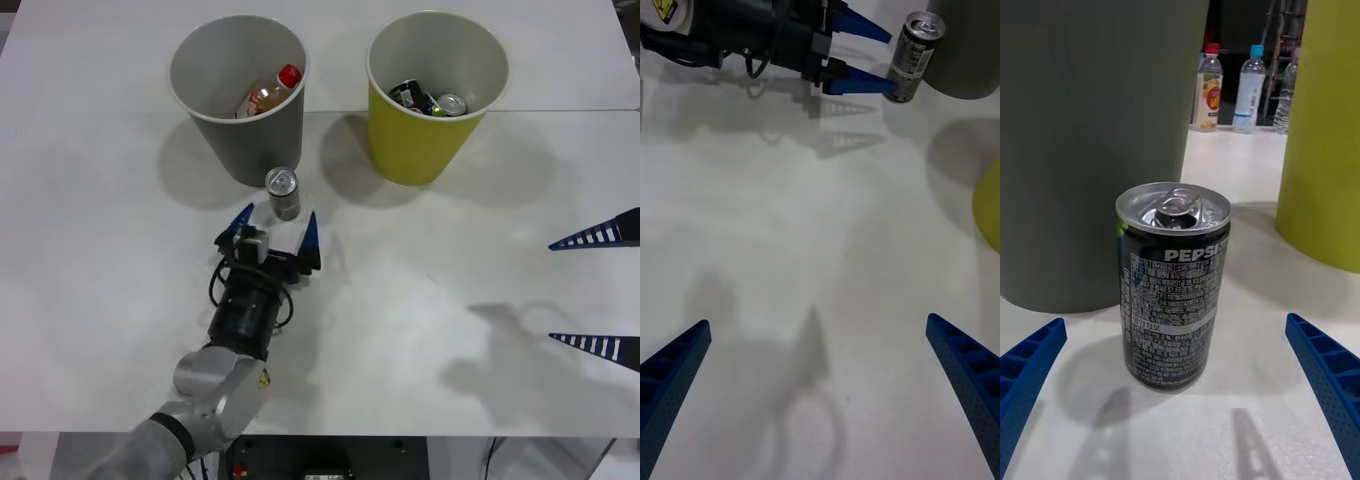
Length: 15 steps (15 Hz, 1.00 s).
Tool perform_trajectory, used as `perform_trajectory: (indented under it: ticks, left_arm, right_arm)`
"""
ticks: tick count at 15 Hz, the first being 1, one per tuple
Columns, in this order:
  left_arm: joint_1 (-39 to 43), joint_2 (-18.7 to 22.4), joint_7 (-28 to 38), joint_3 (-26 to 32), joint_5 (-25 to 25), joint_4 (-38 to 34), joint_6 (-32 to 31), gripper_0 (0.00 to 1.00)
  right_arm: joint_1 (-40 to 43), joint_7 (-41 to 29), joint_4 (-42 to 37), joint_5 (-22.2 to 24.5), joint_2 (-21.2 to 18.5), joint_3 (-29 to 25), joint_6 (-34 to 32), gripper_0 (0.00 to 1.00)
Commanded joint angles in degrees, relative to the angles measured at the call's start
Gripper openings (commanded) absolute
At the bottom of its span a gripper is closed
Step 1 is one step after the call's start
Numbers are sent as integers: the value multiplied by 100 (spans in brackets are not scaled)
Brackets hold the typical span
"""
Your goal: Put the can into the green bin and the plastic bottle into the gray bin
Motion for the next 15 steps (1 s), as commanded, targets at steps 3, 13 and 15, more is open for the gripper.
perform_trajectory:
  ticks: [3,13,15]
  left_arm:
    - [-230,-94,-224,0,371,182,79,100]
    - [-783,-94,-110,0,476,789,61,100]
    - [-827,-94,-110,0,476,789,-18,100]
  right_arm:
    - [0,0,0,0,0,0,0,100]
    - [0,0,0,0,0,0,0,100]
    - [0,0,0,0,0,0,0,100]
